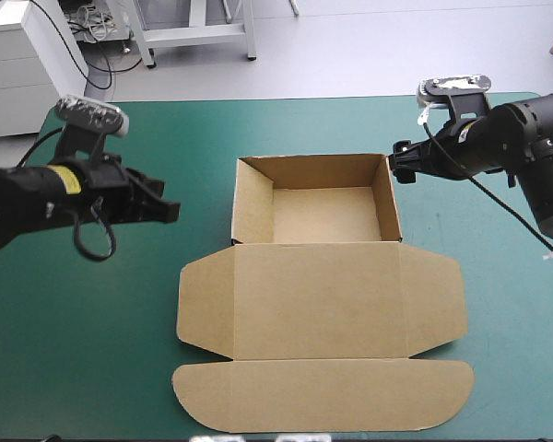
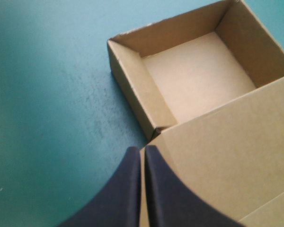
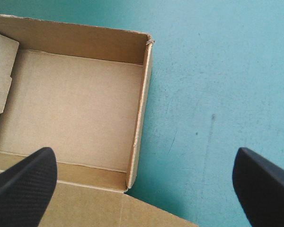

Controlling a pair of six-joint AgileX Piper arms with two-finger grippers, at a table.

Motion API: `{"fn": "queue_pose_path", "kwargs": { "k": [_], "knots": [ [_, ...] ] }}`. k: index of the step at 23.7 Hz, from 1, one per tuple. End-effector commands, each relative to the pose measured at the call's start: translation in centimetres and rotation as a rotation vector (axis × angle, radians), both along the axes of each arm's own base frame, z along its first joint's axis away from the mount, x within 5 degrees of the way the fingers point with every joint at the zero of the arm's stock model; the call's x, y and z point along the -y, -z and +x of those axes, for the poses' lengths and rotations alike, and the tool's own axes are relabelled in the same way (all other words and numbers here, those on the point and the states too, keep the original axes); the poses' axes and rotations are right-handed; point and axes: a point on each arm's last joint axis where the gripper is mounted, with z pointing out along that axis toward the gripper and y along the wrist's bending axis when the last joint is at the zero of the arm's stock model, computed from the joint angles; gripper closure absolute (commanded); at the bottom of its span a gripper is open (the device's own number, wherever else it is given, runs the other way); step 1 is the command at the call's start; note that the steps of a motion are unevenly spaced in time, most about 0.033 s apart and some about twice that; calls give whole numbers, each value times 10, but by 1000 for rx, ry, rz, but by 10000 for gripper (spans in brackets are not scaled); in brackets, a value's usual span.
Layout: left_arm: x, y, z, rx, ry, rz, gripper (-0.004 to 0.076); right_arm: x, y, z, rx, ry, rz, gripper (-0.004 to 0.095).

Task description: Fold the box

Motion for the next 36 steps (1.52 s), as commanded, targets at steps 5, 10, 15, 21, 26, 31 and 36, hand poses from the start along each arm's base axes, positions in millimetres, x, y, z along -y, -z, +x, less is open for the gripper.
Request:
{"fn": "queue_pose_path", "kwargs": {
  "k": [5, 10, 15, 21, 26, 31, 36],
  "knots": [
    [-37, 41, -76, -2, -18, 26, 725, 1, 1, 13, 40, 6, -27, -18],
    [-54, 69, -106, 11, -40, 45, 725, -3, 26, 37, -33, 9, -60, -18],
    [-66, 96, -135, 24, -28, 26, 725, -13, 56, 60, -131, -6, -26, -16],
    [-75, 117, -156, 95, -33, -10, 725, -20, 96, 85, -241, -6, -26, -16],
    [-80, 125, -172, 131, -22, -49, 725, -28, 137, 105, -339, -10, -18, 19],
    [-79, 125, -174, 126, -12, -65, 725, -31, 145, 110, -353, -16, -16, 160],
    [-79, 125, -174, 128, -12, -66, 726, -30, 146, 108, -368, -31, -33, 792]
  ]
}}
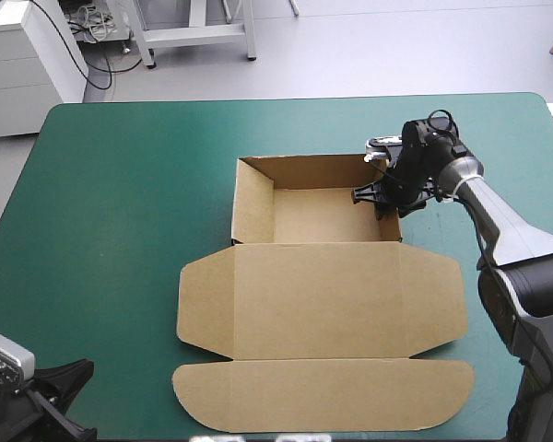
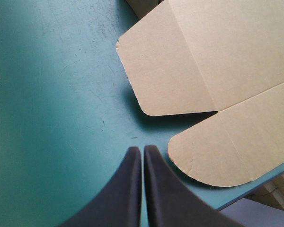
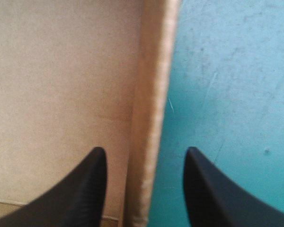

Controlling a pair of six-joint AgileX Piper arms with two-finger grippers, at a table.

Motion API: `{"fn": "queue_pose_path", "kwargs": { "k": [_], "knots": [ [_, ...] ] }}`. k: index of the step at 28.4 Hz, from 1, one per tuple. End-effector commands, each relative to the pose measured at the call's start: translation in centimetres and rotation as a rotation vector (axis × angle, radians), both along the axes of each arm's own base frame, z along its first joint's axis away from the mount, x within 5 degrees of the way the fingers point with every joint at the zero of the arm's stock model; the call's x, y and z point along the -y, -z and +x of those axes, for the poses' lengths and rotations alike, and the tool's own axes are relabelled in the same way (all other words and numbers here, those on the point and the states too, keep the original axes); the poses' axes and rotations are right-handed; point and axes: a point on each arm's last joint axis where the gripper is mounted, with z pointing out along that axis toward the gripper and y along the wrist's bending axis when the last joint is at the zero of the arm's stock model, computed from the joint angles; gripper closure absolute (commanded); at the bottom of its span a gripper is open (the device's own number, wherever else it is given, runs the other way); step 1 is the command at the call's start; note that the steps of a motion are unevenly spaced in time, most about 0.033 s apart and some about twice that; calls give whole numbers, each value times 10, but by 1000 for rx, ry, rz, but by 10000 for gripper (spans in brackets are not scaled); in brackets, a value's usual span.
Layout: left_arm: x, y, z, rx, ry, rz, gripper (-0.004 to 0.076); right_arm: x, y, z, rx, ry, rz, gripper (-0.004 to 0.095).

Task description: Fold the box

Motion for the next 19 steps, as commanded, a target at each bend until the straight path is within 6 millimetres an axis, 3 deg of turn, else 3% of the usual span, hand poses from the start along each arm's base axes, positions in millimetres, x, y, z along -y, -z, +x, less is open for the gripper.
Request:
{"fn": "queue_pose_path", "kwargs": {
  "k": [1, 6, 11, 16, 19],
  "knots": [
    [2, -8, 3, 36, 0, -42, 726, 2, -30, -6, 84, -13, 20, 928],
    [2, -8, 3, 32, 1, -39, 729, 4, -34, -5, 109, -10, 5, 929],
    [3, -8, 2, 28, 5, -45, 729, 33, -69, -3, 269, 21, -112, 928],
    [7, -7, -1, -10, 41, -81, 730, 107, -115, -11, 387, 157, -270, 929],
    [9, -8, -1, -6, 50, -99, 730, 155, -121, -16, 394, 288, -261, 929]
  ]
}}
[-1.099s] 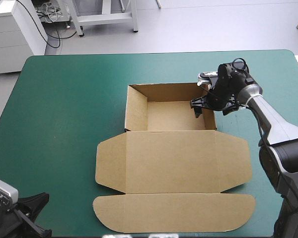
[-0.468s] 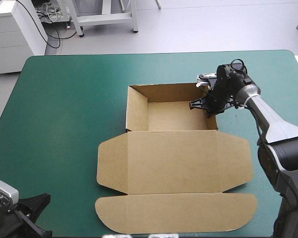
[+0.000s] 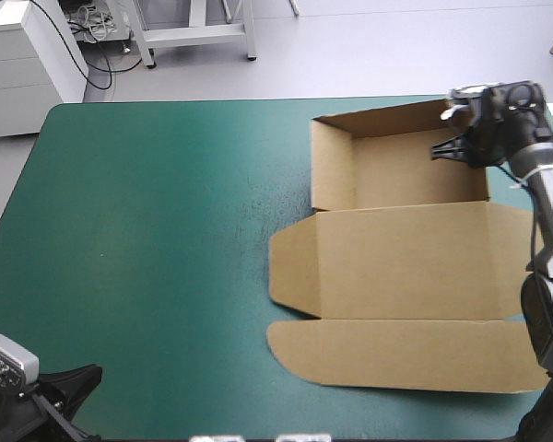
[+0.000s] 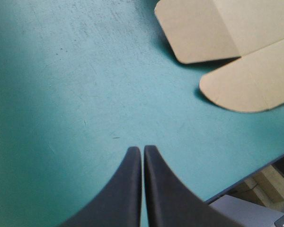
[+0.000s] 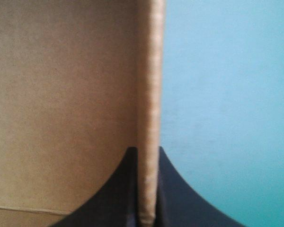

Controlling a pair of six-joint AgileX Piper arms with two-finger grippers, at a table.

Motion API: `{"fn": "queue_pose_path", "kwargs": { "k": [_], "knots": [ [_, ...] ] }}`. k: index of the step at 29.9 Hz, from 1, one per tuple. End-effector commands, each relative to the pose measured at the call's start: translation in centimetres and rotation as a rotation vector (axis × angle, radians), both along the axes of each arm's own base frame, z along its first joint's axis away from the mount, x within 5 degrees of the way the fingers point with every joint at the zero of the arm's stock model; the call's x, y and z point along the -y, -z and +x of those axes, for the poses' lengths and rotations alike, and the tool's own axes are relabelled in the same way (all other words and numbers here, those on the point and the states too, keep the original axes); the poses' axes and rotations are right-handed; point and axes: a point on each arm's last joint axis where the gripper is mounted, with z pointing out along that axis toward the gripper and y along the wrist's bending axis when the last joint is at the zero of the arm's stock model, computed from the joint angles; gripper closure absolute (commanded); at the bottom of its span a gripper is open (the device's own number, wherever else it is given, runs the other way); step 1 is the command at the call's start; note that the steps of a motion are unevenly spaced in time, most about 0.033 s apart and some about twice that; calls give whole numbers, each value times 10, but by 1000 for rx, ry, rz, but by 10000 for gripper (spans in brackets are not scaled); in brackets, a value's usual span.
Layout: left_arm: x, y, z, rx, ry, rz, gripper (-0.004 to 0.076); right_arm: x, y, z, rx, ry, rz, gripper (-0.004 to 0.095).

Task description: Fold the box

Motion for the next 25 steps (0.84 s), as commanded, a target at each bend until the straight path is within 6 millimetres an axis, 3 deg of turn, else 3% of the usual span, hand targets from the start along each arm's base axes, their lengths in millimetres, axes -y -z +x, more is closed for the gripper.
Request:
{"fn": "queue_pose_path", "kwargs": {
  "k": [1, 6, 12, 20, 22, 25],
  "knots": [
    [4, -8, 1, 19, 13, -57, 731, 55, -40, -19, 131, 127, -21, 929],
    [5, -8, 1, 11, 19, -63, 731, 131, -34, -33, 154, 319, -18, 929],
    [6, -8, 0, 12, 33, -65, 731, 197, -16, -47, 149, 474, -30, 929],
    [6, -8, 0, 12, 33, -65, 731, 238, 18, -45, 136, 551, 5, 910],
    [6, -8, 0, 12, 33, -65, 731, 242, 22, -44, 150, 544, 39, 843],
    [6, -8, 0, 12, 33, -65, 731, 244, 25, -44, 147, 531, 59, 625]
  ]
}}
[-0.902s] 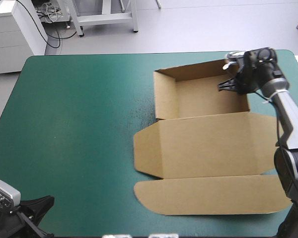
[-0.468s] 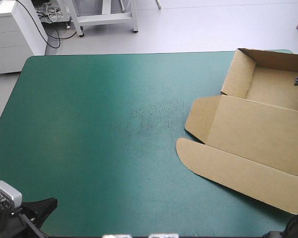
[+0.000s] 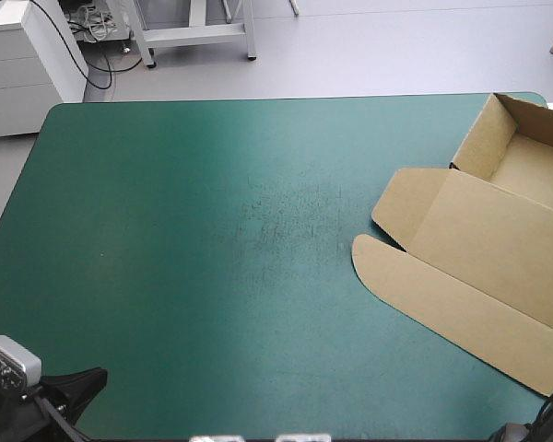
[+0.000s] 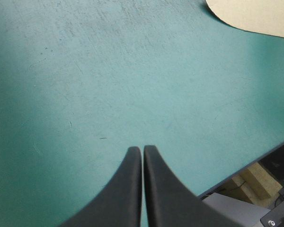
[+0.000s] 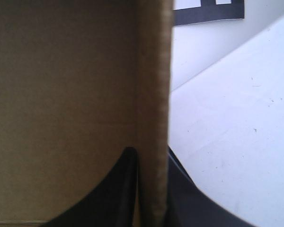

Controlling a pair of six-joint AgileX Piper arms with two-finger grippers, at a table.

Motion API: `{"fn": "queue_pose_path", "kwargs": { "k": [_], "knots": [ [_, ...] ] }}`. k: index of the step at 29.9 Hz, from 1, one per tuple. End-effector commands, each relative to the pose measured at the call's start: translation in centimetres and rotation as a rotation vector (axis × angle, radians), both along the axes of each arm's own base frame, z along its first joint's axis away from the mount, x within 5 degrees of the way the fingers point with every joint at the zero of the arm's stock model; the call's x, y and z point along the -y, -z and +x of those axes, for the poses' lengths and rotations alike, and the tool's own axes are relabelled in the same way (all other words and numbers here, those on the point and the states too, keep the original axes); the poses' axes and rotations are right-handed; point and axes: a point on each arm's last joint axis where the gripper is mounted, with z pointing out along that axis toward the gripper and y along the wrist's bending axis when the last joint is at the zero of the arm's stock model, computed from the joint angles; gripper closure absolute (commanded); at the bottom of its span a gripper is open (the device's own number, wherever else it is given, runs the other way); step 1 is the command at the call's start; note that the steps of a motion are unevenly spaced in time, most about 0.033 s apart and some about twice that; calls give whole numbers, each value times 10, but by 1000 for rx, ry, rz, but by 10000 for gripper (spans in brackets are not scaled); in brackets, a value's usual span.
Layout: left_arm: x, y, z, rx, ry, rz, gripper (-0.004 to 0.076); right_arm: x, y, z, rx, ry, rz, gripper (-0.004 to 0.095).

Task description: Fold the box

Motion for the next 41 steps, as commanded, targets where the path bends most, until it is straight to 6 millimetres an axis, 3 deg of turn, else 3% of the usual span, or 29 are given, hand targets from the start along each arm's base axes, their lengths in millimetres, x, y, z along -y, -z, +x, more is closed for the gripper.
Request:
{"fn": "queue_pose_path", "kwargs": {
  "k": [1, 3, 6, 10, 15, 18, 20, 24, 29, 33, 37, 41],
  "knots": [
    [3, -8, 2, 26, 9, -35, 731, 1, -36, -6, 109, -12, -68, 546],
    [2, -8, 2, 27, 8, -34, 731, 1, -36, -7, 96, -24, -68, 311],
    [2, -8, 2, 31, 1, -25, 731, 0, -37, -8, 84, -22, -59, 93],
    [1, -8, 2, 31, 0, -24, 731, -4, -51, -13, 50, -22, -31, 75],
    [2, -7, 2, 29, 3, -28, 731, -29, -94, -24, 170, -103, 36, 89],
    [4, -5, 3, 16, 11, -36, 731, -55, -124, -30, 304, -198, 89, 165],
    [5, -3, 3, 2, 21, -46, 731, -75, -141, -34, 354, -276, 85, 304],
    [6, 1, 4, -14, 25, -46, 731, -128, -162, -45, 420, -462, 104, 938],
    [7, 3, 5, -18, 24, -44, 731, -201, -173, -55, 480, -664, 109, 907],
    [7, -1, 7, 29, 15, -72, 731, -247, -165, -71, 459, -806, 104, 907],
    [8, -10, 11, 136, 0, -129, 731, -277, -155, -100, 491, -889, 85, 909],
    [4, -10, 8, 194, 5, -96, 731, -290, -154, -148, 605, -934, 30, 909]
  ]
}}
